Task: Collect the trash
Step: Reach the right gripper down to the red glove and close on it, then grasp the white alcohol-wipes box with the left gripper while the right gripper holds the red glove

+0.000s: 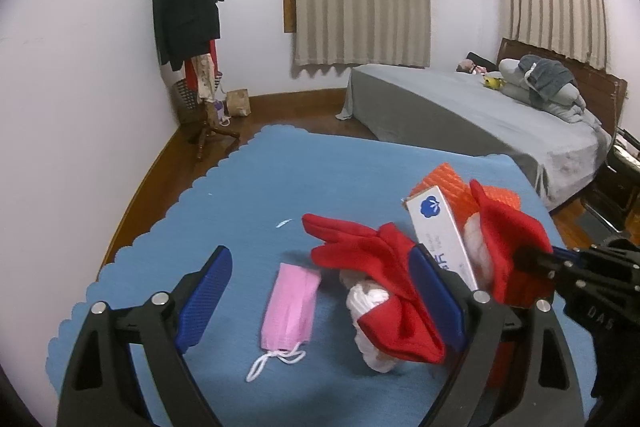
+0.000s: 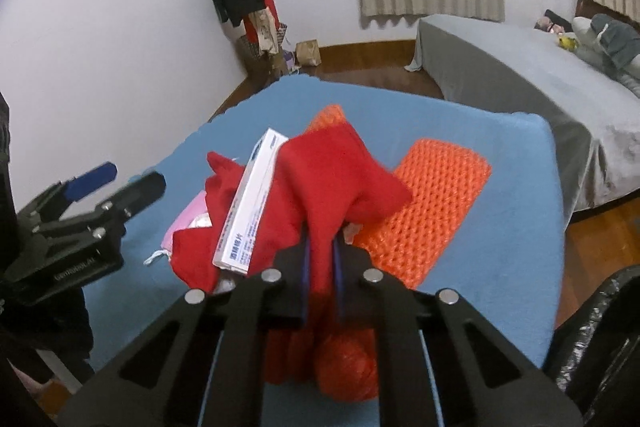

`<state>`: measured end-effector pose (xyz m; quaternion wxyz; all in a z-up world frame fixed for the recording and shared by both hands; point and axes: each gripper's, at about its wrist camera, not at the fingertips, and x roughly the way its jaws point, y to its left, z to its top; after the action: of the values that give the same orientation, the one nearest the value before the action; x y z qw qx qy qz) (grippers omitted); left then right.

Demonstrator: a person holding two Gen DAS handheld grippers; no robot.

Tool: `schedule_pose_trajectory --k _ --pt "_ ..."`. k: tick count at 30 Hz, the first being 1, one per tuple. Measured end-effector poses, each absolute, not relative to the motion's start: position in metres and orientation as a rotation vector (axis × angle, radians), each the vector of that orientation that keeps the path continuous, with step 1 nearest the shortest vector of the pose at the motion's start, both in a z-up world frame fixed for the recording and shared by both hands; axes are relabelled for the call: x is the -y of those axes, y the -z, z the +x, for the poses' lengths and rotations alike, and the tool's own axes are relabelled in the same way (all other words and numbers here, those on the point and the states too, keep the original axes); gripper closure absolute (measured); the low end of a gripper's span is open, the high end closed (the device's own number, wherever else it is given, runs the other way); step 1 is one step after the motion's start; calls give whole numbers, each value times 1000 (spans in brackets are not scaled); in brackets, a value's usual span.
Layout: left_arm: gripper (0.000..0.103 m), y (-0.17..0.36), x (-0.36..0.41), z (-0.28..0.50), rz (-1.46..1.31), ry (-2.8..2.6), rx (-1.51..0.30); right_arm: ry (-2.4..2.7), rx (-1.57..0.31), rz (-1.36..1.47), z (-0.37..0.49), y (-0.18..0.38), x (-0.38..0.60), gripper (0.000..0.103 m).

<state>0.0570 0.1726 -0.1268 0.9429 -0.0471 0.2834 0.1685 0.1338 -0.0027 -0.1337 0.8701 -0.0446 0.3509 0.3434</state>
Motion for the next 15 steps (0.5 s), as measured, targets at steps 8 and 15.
schedule_pose_trajectory --k 8,15 --pt "15 125 -151 65 -99 -265 -585 -705 -676 -14 126 107 39 97" --pt "36 139 -126 90 -105 -156 -638 -663 -658 10 130 97 65 97"
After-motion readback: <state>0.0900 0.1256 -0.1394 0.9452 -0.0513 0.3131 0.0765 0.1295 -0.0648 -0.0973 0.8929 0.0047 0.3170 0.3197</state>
